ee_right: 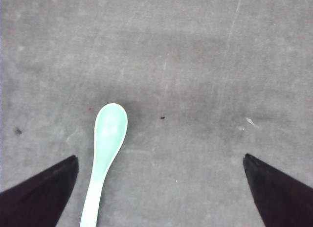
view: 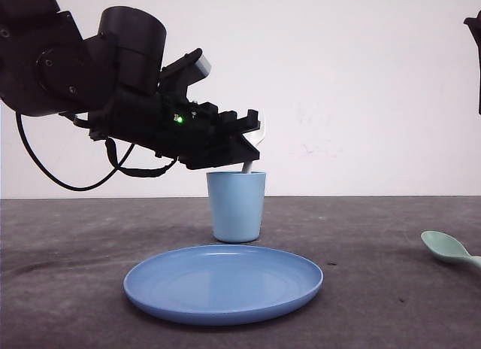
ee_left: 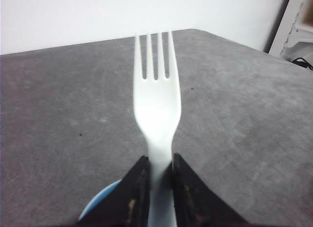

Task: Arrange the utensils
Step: 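Lower the fork into the blue cup and open the left gripper, then lower the right gripper over the mint-green spoon and close on it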

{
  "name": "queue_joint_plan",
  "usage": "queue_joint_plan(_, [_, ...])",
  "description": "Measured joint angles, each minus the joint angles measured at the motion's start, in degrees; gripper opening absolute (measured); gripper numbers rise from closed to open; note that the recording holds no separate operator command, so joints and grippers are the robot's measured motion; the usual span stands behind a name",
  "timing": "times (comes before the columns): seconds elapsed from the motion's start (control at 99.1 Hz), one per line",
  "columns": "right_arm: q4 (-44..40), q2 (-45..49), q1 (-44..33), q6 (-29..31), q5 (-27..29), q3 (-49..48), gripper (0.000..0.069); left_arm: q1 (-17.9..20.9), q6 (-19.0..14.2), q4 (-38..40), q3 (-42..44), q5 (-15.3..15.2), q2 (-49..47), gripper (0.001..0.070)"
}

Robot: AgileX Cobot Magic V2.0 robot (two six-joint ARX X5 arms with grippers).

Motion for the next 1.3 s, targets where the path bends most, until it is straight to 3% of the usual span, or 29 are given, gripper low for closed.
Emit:
queue_joint_plan(0.121, [0.00,0.00,0.00,0.00,0.00,0.00,0.0680,0.00,0.22,-0.55,0.00,0.00,0.00,0.0072])
queue_joint_plan(0.333, [0.02,0.00,0.00,-0.02,0.00,0.00,0.0680,0.00,0.28,-0.50,0.00,0.00,0.00,0.0292])
queue_joint_plan(0.514, [0.09,0.00,0.00,-0.20,-0.13,0.00,0.0680,0.07,-1.70,-2.95,0.00,0.00,-2.54,0.0315])
queue_joint_plan(0.666, [0.02,0.00,0.17,0.07,-1.46,0.00,0.0680,0.96,-2.45,-8.68,0.00,0.00,-12.87,0.0317])
queue_joint_plan(0.898, [0.07,0.00,4.66,2.51,-1.88,-0.07,0.0680,6.32,-2.51,-28.94,0.44,0.00,-30.47,0.0317])
queue_joint_plan(1.301, [4.35,4.37,12.85,10.05,2.91,-5.42,0.0680,22.40,-1.44,-63.49,0.44,-3.37,-58.16,0.0317])
